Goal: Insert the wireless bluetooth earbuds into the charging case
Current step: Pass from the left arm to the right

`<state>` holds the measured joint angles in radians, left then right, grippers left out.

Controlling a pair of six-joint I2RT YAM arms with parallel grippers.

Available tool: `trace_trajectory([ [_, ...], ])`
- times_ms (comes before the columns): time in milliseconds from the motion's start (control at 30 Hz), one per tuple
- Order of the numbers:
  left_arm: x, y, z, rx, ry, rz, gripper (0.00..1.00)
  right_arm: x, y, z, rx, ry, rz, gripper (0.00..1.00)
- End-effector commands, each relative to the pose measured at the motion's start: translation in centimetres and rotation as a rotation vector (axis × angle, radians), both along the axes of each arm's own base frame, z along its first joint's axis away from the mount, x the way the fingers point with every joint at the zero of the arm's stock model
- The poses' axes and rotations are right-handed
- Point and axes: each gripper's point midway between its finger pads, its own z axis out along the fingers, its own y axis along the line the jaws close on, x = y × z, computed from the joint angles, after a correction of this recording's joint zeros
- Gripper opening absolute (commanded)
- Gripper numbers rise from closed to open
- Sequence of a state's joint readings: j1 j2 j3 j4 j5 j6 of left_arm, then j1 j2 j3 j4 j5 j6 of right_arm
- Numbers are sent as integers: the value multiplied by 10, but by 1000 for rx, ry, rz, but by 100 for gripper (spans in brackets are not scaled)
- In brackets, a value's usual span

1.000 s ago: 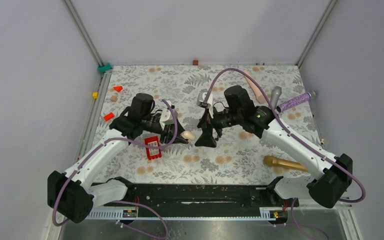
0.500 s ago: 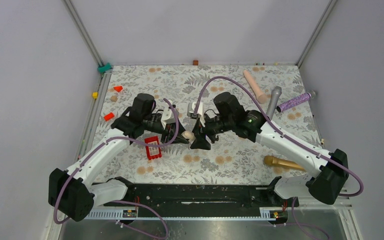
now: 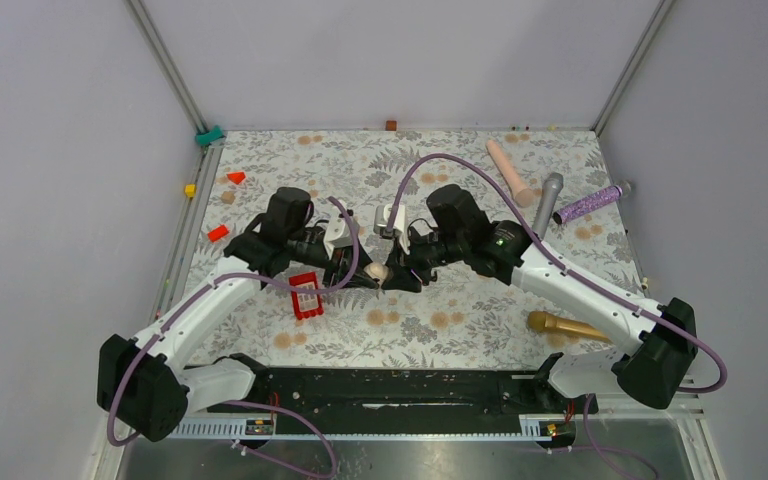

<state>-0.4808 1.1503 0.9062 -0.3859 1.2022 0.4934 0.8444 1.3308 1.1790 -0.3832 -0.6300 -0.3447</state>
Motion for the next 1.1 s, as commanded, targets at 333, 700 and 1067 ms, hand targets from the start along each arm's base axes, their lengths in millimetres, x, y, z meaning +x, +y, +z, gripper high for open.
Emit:
trace_trajectory([
  [333, -2, -7, 5, -33, -21, -41, 1, -3, 5, 6, 13, -50, 26, 43],
  [700, 0, -7, 3, -27, -15, -36, 33, -7, 3, 10, 14, -53, 48, 17],
  [1067, 9, -4, 13, -15, -66, 27, 99, -3, 0, 14, 2, -75, 24, 14],
])
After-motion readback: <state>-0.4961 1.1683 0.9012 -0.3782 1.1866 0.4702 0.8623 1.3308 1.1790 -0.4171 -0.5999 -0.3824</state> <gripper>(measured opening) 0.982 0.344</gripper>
